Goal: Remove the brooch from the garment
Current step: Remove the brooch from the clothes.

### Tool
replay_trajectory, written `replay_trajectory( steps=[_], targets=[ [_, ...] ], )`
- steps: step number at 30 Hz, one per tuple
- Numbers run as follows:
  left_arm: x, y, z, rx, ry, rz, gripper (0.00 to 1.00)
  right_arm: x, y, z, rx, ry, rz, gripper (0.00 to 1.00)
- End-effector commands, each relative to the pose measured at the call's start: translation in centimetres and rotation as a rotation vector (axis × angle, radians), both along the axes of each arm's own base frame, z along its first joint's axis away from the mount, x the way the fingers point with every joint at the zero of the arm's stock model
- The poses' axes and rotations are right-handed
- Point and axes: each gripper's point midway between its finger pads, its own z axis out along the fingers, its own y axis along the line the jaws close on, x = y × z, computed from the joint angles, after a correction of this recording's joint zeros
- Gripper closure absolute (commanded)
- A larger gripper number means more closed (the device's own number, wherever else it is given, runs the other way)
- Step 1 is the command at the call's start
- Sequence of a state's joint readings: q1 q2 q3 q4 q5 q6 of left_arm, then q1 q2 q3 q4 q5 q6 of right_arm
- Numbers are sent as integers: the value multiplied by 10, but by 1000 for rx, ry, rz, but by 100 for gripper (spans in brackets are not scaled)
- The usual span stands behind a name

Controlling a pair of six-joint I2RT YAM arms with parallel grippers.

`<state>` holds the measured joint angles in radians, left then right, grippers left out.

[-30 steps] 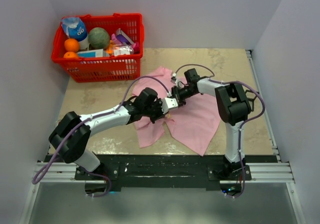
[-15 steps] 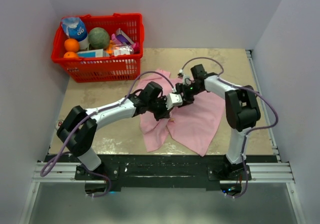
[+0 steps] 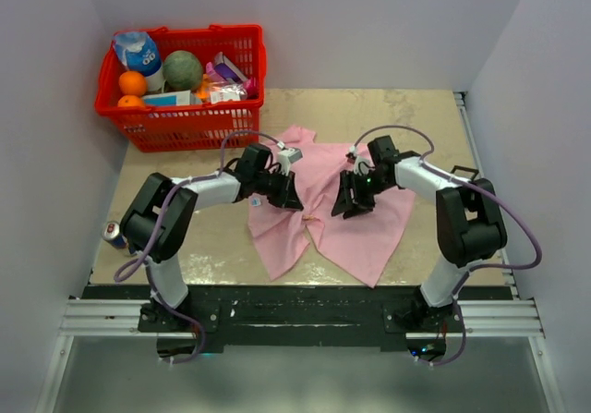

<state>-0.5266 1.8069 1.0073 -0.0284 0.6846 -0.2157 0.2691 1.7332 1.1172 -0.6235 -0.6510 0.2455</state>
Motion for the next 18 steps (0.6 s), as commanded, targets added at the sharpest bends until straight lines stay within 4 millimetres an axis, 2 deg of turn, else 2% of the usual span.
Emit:
replay_trajectory(
  steps=[1, 6, 14, 18],
  targets=[
    [12, -25, 33, -216, 132, 51, 100, -7, 32, 23, 155, 28, -16, 50],
    [10, -27, 32, -251, 177, 70, 100, -9, 63, 40, 241, 13, -9, 56],
    [6, -24, 33, -244, 174, 80, 100, -6, 70, 8, 227, 149, -94, 58],
    [8, -22, 32, -239, 179, 94, 100, -7, 67, 1, 193, 171, -112, 62]
  ],
)
